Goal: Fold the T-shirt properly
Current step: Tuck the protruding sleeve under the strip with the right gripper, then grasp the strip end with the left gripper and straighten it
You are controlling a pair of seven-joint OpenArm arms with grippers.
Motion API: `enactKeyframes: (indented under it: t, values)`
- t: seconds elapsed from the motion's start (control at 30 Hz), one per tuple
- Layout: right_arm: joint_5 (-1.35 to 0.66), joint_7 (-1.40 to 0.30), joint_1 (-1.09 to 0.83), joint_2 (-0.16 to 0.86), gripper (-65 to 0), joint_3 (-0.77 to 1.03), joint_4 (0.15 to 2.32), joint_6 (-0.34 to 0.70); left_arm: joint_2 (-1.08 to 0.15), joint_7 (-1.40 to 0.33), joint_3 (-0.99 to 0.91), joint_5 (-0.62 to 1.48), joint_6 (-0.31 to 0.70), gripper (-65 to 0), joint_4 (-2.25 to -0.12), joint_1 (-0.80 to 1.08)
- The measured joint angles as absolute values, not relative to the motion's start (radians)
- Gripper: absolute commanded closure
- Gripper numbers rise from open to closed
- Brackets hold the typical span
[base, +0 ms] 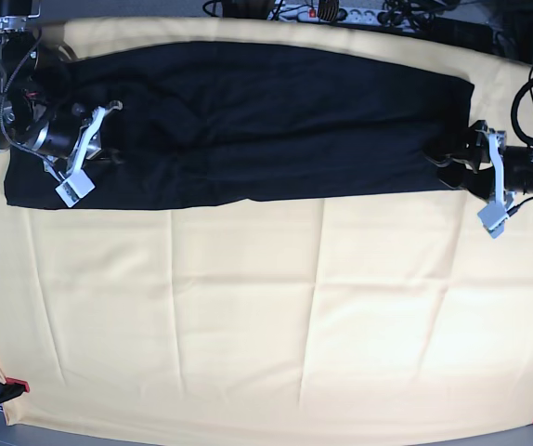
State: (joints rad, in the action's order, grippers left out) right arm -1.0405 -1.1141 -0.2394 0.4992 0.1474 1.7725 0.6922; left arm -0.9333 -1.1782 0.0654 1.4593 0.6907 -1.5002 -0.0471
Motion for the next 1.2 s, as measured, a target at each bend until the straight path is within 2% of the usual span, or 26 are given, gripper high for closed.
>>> enactKeyframes:
  t: [0.17, 0.33, 0.57, 0.7, 0.9, 1.1, 1.2]
  values:
    - [-1.198, -1.275, -0.277, 0.501, 0.0, 0.148, 1.929, 0.694, -0.933, -1.179, 0.065, 1.459, 0.691, -39.0, -1.5, -0.047]
    - [-1.18, -1.299, -0.376, 0.501, 0.0, 0.148, 1.962, 0.693, -0.933, -1.179, 0.065, 1.459, 0.691, -39.0, -1.5, -0.048]
    - [-1.174, -1.257, -0.387, 0.514, 0.0, 0.194, 2.032, 0.693, -0.932, -1.23, 0.032, 1.46, 0.691, -39.0, -1.5, -0.134]
    - [-1.205, -1.25, -0.389, 0.515, 0.0, 0.226, 2.111, 0.693, -0.931, -1.263, -0.092, 1.462, 0.684, -39.0, -1.5, -0.125]
    - [-1.185, -1.253, -0.394, 0.514, 0.0, 0.228, 2.114, 0.693, -0.921, -1.295, -0.3, 1.464, 0.643, -39.0, -1.501, -0.068]
    - [-1.133, -1.253, -0.414, 0.514, 0.0, 0.231, 2.114, 0.693, -0.77, -1.256, -0.558, 1.453, 0.603, -39.0, -1.497, 0.155]
    - [-1.132, -1.253, -0.413, 0.514, 0.0, 0.231, 2.114, 0.693, -0.697, -1.215, -0.664, 1.378, 0.561, -39.0, -1.499, 0.223]
